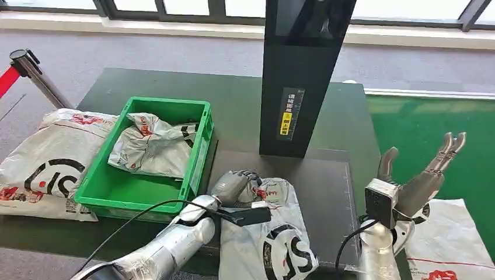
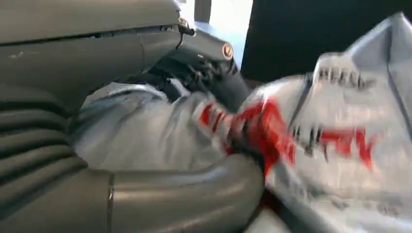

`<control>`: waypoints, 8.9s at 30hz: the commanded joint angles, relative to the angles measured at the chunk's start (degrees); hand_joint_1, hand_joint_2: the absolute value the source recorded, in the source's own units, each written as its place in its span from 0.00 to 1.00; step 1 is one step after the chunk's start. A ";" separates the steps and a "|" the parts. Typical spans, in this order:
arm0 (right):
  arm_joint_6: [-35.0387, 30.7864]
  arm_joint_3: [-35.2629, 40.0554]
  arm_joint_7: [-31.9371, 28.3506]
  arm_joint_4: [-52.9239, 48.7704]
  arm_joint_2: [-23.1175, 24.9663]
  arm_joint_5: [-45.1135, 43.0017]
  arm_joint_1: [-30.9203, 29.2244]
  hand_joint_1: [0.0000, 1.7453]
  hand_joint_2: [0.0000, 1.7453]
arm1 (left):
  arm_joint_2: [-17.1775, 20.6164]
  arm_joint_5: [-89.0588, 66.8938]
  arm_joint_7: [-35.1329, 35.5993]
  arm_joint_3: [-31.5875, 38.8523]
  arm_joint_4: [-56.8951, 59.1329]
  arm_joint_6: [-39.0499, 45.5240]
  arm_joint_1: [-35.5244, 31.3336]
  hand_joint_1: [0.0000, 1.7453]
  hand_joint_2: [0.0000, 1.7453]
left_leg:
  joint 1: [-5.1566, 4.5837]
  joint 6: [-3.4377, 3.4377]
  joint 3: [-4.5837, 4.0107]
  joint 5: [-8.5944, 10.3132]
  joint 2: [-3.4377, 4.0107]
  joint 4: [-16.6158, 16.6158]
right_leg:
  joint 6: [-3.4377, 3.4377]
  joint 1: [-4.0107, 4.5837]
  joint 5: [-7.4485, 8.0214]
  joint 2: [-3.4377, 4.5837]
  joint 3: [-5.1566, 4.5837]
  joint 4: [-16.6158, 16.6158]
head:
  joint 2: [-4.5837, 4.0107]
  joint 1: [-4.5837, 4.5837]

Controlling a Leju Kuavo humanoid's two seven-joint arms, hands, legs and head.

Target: Moved the parcel from conveyor to table for the left to box.

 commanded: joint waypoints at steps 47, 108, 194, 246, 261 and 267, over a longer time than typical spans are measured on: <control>0.19 -3.14 0.11 -4.33 0.20 -0.30 4.17 0.00 1.00 | -5.49 -18.45 -23.43 73.86 -45.99 25.84 6.45 1.00 1.00 | 0.13 -0.05 -0.02 -0.07 0.46 -0.09 | -0.09 0.13 -0.01 0.33 -0.19 -0.10 | 0.00 0.00; 0.19 22.11 80.11 14.10 -33.15 58.85 -3.81 0.00 1.00 | 1.53 49.61 -24.87 38.74 -63.71 4.95 21.73 0.00 1.00 | 0.14 0.05 -0.09 0.03 -0.04 0.03 | -0.01 0.10 0.01 -0.17 -0.23 -0.24 | 0.00 -0.09; 0.19 -42.82 0.11 -6.41 5.16 22.53 -11.65 1.00 1.00 | 0.06 47.70 -24.87 39.84 -56.19 -4.57 22.98 0.00 1.00 | 0.14 0.35 -0.10 -0.37 0.19 0.30 | 0.34 0.14 -0.12 0.17 0.18 -0.29 | 0.00 0.04; 38.84 -1.31 5.85 30.48 -3.12 -3.66 -7.18 0.00 0.00 | 2.32 48.31 -24.87 37.73 -53.18 -3.69 22.18 0.00 1.00 | 0.29 0.29 0.04 -0.41 0.26 0.20 | 0.20 0.28 -0.14 0.21 0.34 -0.41 | 0.00 0.04; 39.05 -1.02 5.41 31.43 -3.37 -3.95 -7.40 0.00 0.00 | 2.38 48.66 -24.87 37.62 -53.56 -3.20 22.59 0.00 1.00 | 0.25 0.30 0.02 -0.39 0.25 0.19 | 0.18 0.24 -0.15 0.18 0.31 -0.38 | 0.00 0.02; 41.43 -1.50 4.19 33.29 -4.16 -5.97 -7.34 0.00 0.00 | 2.33 48.90 -24.87 37.06 -53.68 -3.26 23.34 0.00 1.00 | 0.27 0.30 -0.04 -0.40 0.14 0.24 | 0.23 0.25 -0.17 0.12 0.30 -0.35 | 0.00 0.04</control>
